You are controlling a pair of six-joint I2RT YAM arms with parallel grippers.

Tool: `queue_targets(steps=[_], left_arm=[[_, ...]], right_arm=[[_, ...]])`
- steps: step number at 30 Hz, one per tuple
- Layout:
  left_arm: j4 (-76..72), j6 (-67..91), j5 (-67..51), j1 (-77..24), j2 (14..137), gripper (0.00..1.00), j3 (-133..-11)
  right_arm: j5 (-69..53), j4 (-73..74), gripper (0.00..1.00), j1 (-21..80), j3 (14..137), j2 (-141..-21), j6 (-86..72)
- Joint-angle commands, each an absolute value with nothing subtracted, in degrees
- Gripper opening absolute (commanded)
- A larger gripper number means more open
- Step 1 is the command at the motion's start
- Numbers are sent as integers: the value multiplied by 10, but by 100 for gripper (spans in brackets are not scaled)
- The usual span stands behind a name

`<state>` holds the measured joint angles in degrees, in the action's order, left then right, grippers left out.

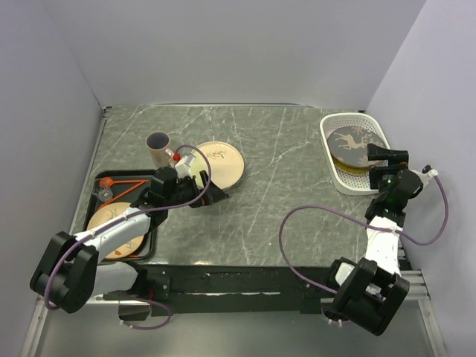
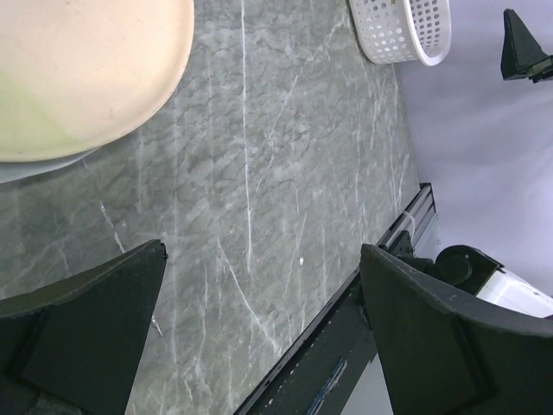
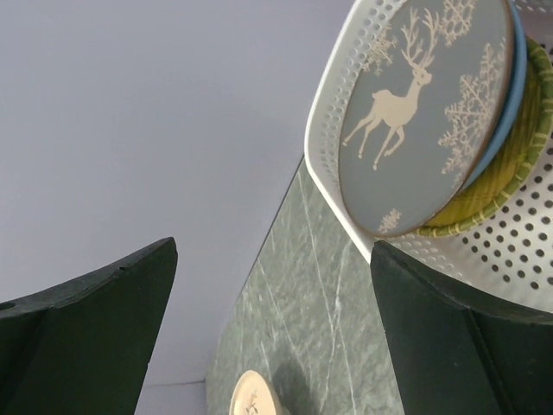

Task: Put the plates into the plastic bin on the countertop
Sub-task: Place the plate in the plastic bin, then pick up the plate at the center of the board.

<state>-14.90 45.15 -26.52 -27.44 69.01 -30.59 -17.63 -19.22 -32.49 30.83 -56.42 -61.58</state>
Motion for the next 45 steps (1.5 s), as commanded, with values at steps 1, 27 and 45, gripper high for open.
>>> queue_targets(steps=[1, 27, 45], left_arm=[[-149, 452, -244, -277, 663, 99, -301], [-20, 450, -89, -225, 653, 99, -329], [-37, 419, -113, -159, 723, 81, -370]], right_arm=[[-188, -180, 100, -324, 330, -555, -605], [-216, -243, 100, -138, 289, -640, -562], [-195, -299, 100, -11, 228, -680, -569]])
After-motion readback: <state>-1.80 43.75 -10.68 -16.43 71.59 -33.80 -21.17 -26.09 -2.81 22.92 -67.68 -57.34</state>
